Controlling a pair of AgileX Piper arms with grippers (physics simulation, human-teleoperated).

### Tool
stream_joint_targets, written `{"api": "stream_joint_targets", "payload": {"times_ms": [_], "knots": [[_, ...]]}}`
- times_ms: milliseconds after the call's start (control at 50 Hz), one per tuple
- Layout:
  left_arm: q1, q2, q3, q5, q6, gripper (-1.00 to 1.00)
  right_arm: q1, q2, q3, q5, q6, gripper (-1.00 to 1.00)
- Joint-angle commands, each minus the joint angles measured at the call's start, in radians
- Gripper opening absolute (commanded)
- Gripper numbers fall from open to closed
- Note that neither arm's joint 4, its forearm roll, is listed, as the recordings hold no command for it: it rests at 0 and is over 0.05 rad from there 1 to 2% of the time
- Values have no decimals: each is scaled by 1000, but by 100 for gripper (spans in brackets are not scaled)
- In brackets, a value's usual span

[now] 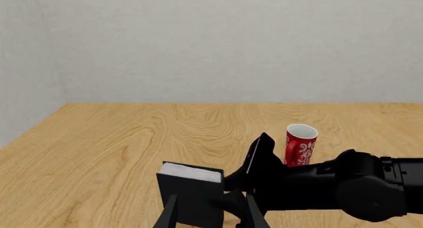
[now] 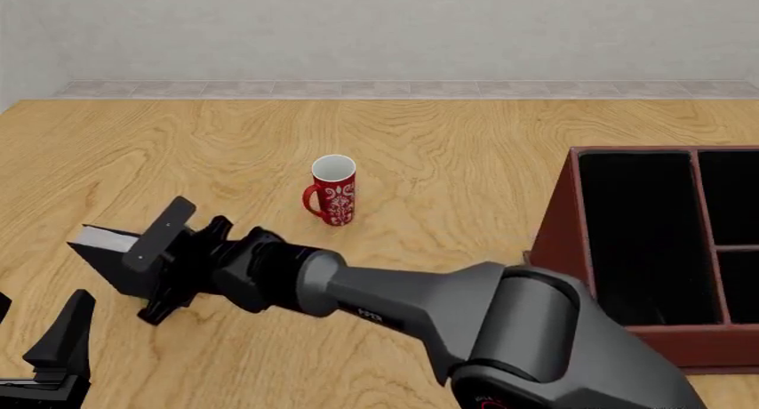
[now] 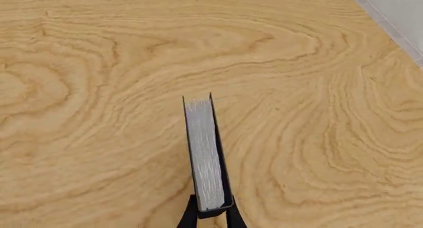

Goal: Pick up the book and place it in the left compartment of the caddy.

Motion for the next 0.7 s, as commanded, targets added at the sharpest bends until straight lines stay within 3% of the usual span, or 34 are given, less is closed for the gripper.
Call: {"api": "stream_joint_targets", "payload": {"times_ms": [20, 300, 700], "knots": [[-4, 1, 0, -4, 1, 100, 6, 7, 9, -5, -18, -100], [-4, 1, 0, -4, 1, 100, -6, -6, 0, -5, -27, -100], [-4, 1, 0, -3, 1, 100, 5, -283, 234, -9, -62, -100]]}}
